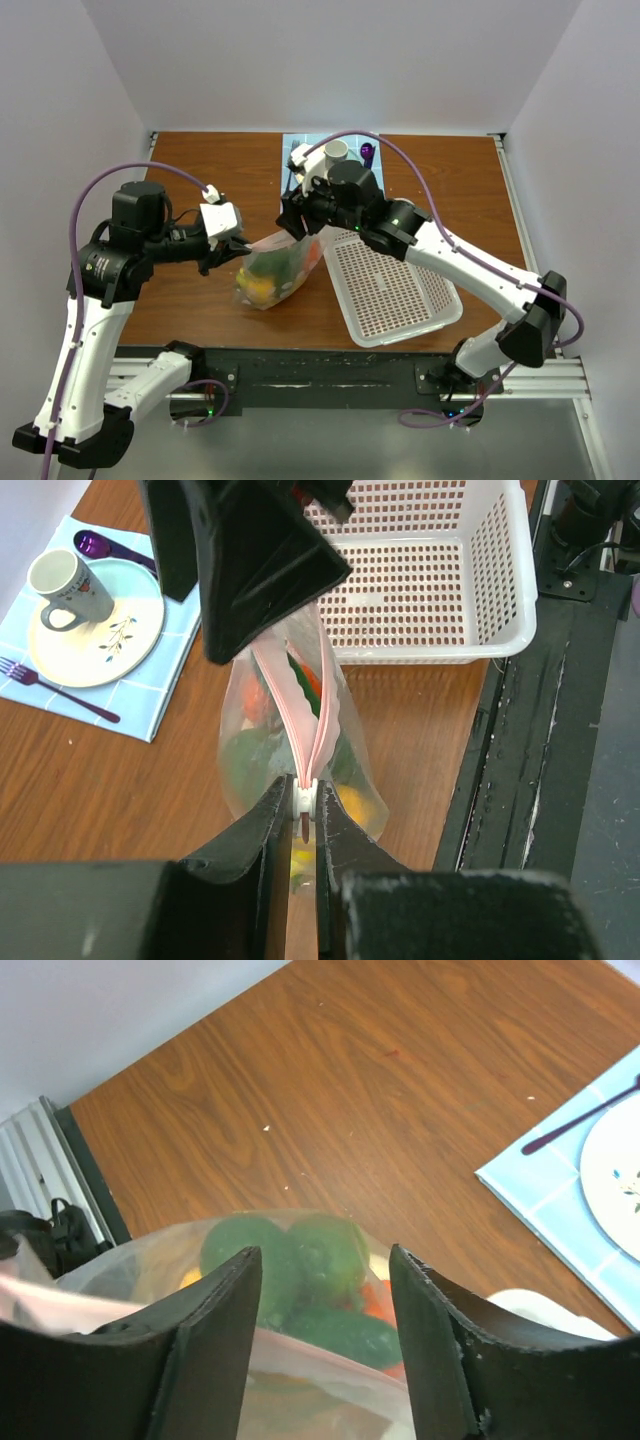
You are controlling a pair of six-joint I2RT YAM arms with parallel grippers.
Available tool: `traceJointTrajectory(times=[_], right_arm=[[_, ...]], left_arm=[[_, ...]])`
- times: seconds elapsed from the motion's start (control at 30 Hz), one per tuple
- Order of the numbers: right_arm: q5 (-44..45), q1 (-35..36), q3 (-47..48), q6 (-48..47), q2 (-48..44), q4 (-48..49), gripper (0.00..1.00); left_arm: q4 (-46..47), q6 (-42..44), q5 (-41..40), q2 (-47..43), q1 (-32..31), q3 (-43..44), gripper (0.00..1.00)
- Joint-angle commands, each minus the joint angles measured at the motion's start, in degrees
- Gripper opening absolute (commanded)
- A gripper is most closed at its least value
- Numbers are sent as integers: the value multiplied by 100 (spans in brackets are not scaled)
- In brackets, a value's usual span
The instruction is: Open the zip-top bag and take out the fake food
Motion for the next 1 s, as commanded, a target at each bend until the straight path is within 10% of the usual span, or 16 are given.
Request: traceJointTrajectory(times=[0.0,0.23,0.67,0.97], right_arm=[[385,29,-163,38,-551,456,61],[35,29,136,213,-876,203,52],[-563,380,-172,864,-824,71,6],[-599,486,-312,1101,-903,-9,0]], left_arm=[[69,75,207,-26,37,-85,0],[78,49,243,-9,37,-67,0],[166,-109,243,158,37,178,0],[166,-100,251,167,37,276,0]])
